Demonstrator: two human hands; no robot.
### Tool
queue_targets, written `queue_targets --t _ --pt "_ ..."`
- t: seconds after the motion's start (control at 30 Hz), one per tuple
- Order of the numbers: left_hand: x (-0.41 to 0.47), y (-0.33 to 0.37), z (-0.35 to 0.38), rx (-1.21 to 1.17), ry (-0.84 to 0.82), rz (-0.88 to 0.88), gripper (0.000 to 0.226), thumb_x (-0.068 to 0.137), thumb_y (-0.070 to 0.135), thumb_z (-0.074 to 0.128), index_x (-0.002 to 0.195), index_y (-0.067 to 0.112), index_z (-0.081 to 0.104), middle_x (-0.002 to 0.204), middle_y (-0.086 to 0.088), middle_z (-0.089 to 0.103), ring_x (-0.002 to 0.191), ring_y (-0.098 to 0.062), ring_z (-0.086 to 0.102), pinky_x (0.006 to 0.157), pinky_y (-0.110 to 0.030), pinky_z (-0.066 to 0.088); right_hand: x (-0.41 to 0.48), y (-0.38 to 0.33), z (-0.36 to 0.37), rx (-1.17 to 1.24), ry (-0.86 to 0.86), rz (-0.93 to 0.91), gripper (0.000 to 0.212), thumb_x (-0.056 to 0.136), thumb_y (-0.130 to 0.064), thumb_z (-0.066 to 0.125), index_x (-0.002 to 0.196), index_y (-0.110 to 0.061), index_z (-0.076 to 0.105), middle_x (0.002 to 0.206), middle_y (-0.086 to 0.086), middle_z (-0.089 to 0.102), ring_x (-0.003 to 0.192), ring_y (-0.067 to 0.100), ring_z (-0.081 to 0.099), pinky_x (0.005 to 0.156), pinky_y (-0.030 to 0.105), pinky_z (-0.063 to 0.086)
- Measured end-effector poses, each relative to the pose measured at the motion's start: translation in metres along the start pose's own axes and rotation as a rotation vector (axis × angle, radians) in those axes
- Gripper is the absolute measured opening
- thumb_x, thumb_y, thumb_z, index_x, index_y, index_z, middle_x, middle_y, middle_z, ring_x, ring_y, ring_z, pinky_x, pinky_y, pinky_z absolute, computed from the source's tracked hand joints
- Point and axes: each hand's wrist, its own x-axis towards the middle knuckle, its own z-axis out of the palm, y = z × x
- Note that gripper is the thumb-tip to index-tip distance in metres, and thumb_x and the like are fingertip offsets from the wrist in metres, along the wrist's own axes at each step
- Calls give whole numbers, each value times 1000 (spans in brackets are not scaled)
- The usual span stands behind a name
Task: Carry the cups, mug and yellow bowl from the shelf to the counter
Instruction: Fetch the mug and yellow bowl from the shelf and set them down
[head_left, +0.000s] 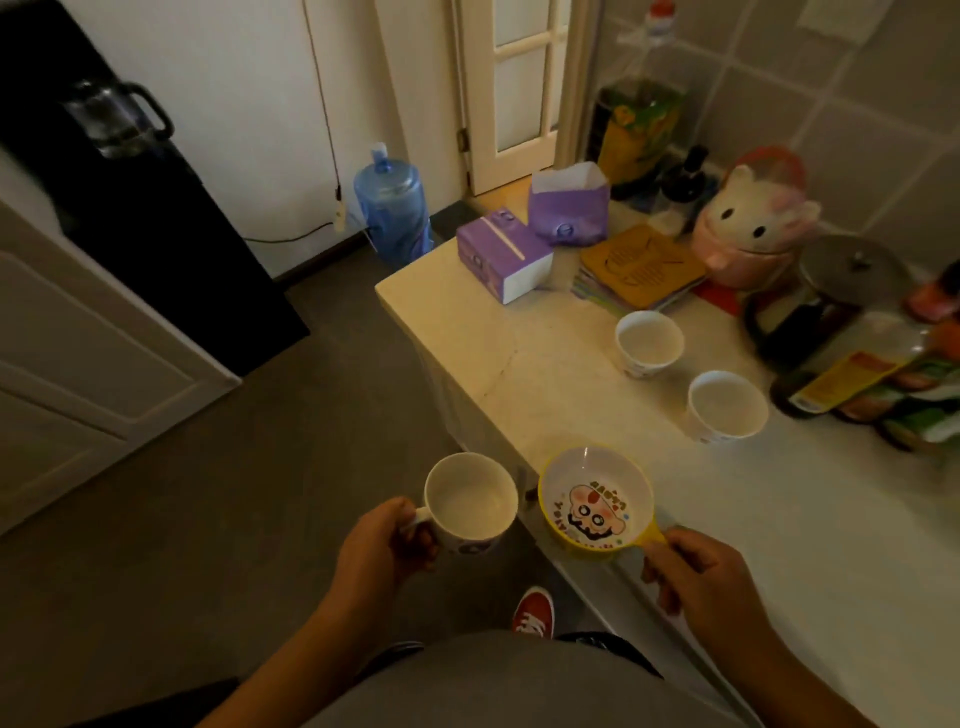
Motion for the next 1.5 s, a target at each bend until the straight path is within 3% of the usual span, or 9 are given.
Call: queue_targets --t 0.23,0.37,0.5,0.67,0.87,1.0,1.27,1.37,1.5 --pt "56 38 40 121 -176 -6 41 90 12 45 53 11 64 52 -10 58 51 -24 56 53 -36 45 21 1 -10 66 162 161 35 91 -11 60 56 -13 63 43 1 59 36 8 50 38 15 41" --pt "98 56 57 220 -287 -60 39 91 15 48 58 13 67 54 -9 60 52 -21 59 55 -37 46 19 -3 0 137 309 242 34 90 -12 60 55 -13 63 45 3 58 38 10 51 40 19 43" --pt "138 75 79 358 -385 -102 26 88 12 49 64 9 60 52 -9 57 50 -22 57 58 -36 43 14 -18 16 174 466 309 35 90 -13 61 55 -12 63 45 3 58 39 11 52 41 18 42" --pt "173 99 110 490 -589 -164 40 87 9 44 50 17 55 50 -8 52 53 -24 53 57 -36 42 12 -37 39 203 629 426 34 90 -18 61 58 -8 62 47 7 59 42 13 53 48 31 44" --pt "181 111 152 625 -684 -222 31 96 7 39 69 2 52 42 -9 53 51 -25 50 55 -34 42 15 -52 58 234 790 485 33 92 -16 61 61 -5 64 45 1 59 38 9 50 44 28 44" --pt "185 109 163 730 -757 -215 32 98 10 39 70 3 52 51 -13 53 57 -26 50 58 -35 42 12 -57 60 264 841 494 32 92 -18 60 63 -8 65 47 1 60 40 9 51 45 28 45" --pt "206 94 162 860 -965 19 37 90 24 48 54 21 58 57 -8 60 57 -24 55 54 -35 45 0 -54 48 250 860 484 32 91 -17 59 61 -9 66 50 4 62 41 9 53 45 25 46" --pt "207 94 162 846 -976 2 32 85 25 51 53 20 54 59 -8 58 57 -22 51 52 -32 42 -4 -52 45 252 844 479 32 91 -16 60 60 -10 66 47 1 61 40 9 53 43 22 45" --pt "208 100 160 874 -1033 14 27 85 29 57 63 14 62 65 -8 59 59 -18 51 54 -28 43 -6 -49 41 247 794 496 30 91 -17 61 63 -9 67 49 2 62 42 11 55 50 31 48"
